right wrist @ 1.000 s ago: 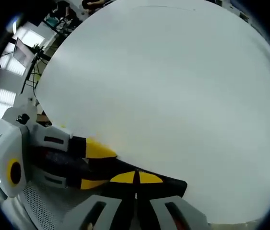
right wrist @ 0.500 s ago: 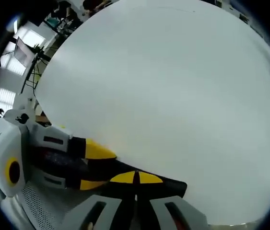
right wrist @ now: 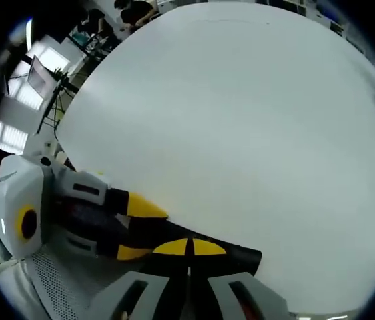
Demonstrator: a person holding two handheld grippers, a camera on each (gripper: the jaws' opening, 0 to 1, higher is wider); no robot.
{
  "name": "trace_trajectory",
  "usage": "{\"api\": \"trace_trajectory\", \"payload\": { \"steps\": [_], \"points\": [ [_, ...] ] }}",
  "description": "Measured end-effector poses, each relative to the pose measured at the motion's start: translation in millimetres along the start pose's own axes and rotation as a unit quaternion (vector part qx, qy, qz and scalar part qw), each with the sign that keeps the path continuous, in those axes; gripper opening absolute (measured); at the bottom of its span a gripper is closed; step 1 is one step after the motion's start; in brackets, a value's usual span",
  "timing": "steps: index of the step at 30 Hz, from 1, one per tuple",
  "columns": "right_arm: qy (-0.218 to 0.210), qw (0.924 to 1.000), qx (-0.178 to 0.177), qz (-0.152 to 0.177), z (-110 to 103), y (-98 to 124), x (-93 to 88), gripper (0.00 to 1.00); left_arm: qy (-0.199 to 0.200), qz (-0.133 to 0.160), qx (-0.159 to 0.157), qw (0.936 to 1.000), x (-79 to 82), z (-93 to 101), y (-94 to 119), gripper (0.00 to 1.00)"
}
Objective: Press the specified remote control buttons in sequence, fully releasing each button before pressing the next.
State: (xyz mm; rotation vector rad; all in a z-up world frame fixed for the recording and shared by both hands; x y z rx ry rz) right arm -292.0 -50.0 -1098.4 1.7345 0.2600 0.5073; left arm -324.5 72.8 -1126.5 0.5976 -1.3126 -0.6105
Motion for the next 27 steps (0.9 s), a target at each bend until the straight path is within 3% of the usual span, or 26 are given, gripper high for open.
{"api": "trace_trajectory", "payload": {
  "steps": [14,27],
  "points": [
    [-0.008,0.9999,0.003,-0.008,1.7,-6.0,-6.9,0.00,0.003,0.002,0.003,1.0000,0.4,-0.6,0.0,0.24],
    [0.002,0.9983,-0.029,-0.050,-4.2,-8.9,1.5,0.00,0.000,0.001,0.002,1.0000,0.5,-0.8,-0.4,0.24]
  ]
}}
Point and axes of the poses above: the point that each gripper's makers call its tool centre point, and the gripper's own axes: y roughly backward along the fingers, z roughly to its right, x roughly out of its top, the point moved 9 cm from there along y, roughly backward along the fingers, and after that the axes turned 12 degrees about -x, right-handed, at the moved point
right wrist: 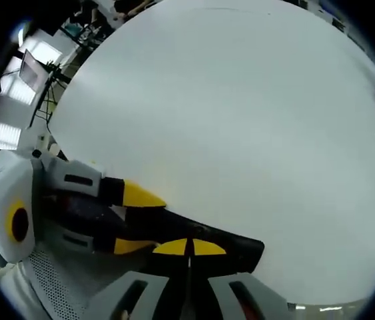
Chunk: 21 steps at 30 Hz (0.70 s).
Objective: Press the specified remote control buttons in sequence, fully releasing each button before pressing the next.
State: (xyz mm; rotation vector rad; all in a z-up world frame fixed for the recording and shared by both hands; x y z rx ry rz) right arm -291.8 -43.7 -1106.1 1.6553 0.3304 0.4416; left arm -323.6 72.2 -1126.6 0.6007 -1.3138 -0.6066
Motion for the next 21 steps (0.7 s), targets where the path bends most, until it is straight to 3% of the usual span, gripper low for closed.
{"api": "trace_trajectory", "payload": {
  "steps": [6,11,21],
  "points": [
    [0.005,0.9999,-0.010,0.006,-2,2,-3.2,0.00,0.000,0.001,0.000,1.0000,-0.2,0.1,0,0.24],
    [-0.023,0.9991,0.002,0.035,1,3,-9.3,0.00,0.000,0.002,0.000,1.0000,-0.3,0.2,0,0.24],
    [-0.033,0.9984,0.014,0.045,3,3,-11.7,0.00,-0.001,0.003,-0.001,1.0000,-0.3,0.4,0,0.24]
  ]
}}
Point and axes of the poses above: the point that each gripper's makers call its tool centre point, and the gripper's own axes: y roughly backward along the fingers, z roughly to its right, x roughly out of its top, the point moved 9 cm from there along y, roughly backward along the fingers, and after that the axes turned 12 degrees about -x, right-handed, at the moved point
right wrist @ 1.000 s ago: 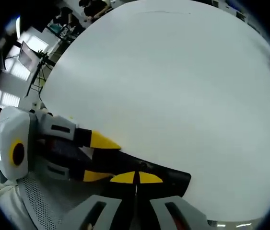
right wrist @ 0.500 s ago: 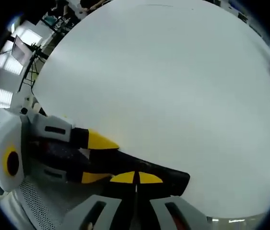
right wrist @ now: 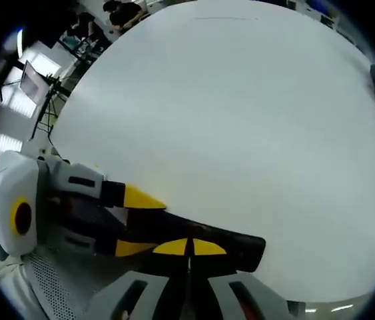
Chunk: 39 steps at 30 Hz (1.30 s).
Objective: Press the specified remote control buttons in sequence, fully releasing each button before pressing the next.
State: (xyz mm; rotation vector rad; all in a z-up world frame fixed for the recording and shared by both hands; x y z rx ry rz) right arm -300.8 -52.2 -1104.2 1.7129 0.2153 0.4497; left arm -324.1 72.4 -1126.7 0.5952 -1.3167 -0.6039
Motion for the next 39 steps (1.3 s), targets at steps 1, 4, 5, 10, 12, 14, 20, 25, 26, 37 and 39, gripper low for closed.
{"api": "trace_trajectory", "payload": {
  "steps": [1,4,5,10,12,14,20,25,26,37,39],
  "points": [
    [-0.003,1.0000,0.003,0.001,1,0,-0.2,0.00,0.000,0.000,0.000,1.0000,-0.1,0.0,0,0.24],
    [-0.013,0.9999,0.010,0.002,2,1,-1.1,0.00,0.000,0.000,0.000,1.0000,0.0,0.0,0,0.24],
    [-0.017,0.9998,0.011,0.001,3,2,-1.8,0.00,0.000,-0.001,0.000,1.0000,0.1,0.1,0,0.24],
    [-0.019,0.9997,0.015,0.000,3,6,-5.4,0.00,0.004,-0.001,0.000,1.0000,0.3,0.0,0,0.24],
    [-0.019,0.9996,0.020,-0.001,2,5,-6.2,0.00,0.003,-0.002,0.000,1.0000,0.1,-0.3,0,0.24],
    [-0.014,0.9997,0.021,-0.007,1,3,-7.5,0.00,0.004,-0.002,0.000,1.0000,0.0,-0.2,0,0.24],
    [0.020,0.9996,-0.002,-0.018,-3,-2,-10.8,0.00,0.002,-0.005,-0.001,1.0000,-1.7,0.2,2,0.24],
    [0.032,0.9993,-0.007,-0.018,-3,-1,-10.2,0.00,0.005,-0.004,0.001,1.0000,-3.0,0.2,4,0.24],
    [0.033,0.9993,-0.007,-0.019,-3,-1,-10.0,0.00,0.005,-0.004,0.001,1.0000,-3.1,0.2,4,0.24],
    [0.025,0.9992,-0.012,-0.028,-5,-3,-9.1,0.00,0.000,-0.006,-0.002,1.0000,-2.9,0.0,4,0.24],
    [0.016,0.9992,-0.010,-0.035,-4,-4,-7.8,0.00,0.000,-0.006,-0.002,1.0000,-3.0,0.1,4,0.24]
  ]
}}
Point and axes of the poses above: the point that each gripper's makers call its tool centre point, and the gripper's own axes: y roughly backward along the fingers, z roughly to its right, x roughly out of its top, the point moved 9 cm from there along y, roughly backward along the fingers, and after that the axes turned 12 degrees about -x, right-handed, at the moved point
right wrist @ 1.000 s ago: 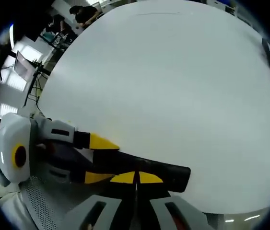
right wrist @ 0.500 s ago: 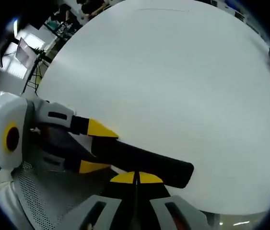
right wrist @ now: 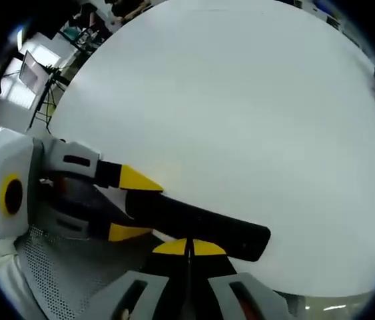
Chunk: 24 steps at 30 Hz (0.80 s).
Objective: Press the specified remote control buttons in sequence, fully releasing each button before pressing the next.
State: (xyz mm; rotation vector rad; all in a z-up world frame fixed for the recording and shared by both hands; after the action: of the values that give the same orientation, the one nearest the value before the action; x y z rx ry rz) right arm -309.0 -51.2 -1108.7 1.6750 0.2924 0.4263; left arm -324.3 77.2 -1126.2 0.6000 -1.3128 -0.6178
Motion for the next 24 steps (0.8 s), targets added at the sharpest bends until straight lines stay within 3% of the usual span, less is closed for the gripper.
{"api": "trace_trajectory", "payload": {
  "steps": [13,24],
  "points": [
    [-0.023,0.9996,0.017,-0.004,2.9,1.6,-0.5,0.00,-0.002,0.000,0.000,1.0000,0.3,1.0,0.1,0.24],
    [-0.025,0.9989,0.034,0.022,-0.7,5.4,8.8,0.00,-0.002,0.002,0.001,1.0000,1.4,1.7,-1.9,0.24]
  ]
}}
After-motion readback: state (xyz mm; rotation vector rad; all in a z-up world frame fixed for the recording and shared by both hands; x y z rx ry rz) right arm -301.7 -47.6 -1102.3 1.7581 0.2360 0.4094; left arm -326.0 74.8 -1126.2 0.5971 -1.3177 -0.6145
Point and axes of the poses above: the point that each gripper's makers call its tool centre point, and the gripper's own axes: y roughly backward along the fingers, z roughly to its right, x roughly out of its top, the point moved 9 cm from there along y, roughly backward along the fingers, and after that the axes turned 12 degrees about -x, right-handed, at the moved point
